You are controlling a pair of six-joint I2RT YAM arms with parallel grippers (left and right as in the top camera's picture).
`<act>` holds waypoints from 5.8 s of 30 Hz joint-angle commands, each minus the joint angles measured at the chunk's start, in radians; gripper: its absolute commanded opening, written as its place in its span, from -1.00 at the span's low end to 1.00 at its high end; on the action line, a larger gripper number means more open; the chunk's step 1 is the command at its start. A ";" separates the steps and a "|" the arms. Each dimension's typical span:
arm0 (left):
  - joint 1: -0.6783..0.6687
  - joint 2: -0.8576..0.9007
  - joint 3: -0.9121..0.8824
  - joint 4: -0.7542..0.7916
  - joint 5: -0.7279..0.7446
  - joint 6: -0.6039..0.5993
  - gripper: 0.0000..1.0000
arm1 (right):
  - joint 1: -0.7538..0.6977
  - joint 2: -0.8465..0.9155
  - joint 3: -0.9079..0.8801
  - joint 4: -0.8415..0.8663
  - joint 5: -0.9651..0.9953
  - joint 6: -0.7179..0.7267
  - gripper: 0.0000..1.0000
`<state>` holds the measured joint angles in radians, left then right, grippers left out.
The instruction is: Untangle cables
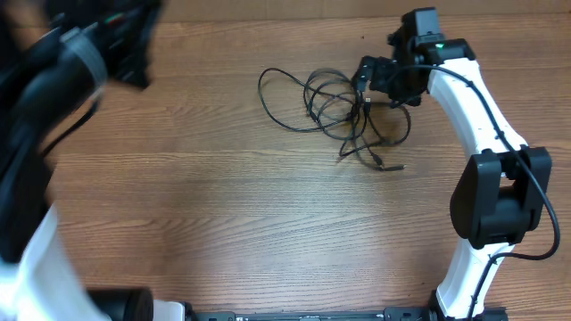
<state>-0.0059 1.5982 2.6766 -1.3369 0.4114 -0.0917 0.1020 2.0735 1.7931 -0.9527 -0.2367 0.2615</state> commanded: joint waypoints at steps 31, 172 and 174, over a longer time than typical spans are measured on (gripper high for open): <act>-0.097 0.594 -0.026 -0.350 0.106 -0.044 0.79 | 0.005 0.005 -0.014 -0.074 -0.169 0.004 1.00; -0.339 0.908 -0.058 -0.326 -0.322 -0.220 -0.29 | 0.100 0.005 -0.121 0.061 -0.391 0.054 -0.20; -0.338 0.945 -0.058 -0.323 -0.293 -0.190 -0.42 | 0.124 0.005 -0.121 0.079 -0.355 0.060 -0.14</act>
<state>-0.3450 2.4809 2.6202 -1.6630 0.0753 -0.3092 0.1947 2.0735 1.6806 -0.8886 -0.6319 0.3183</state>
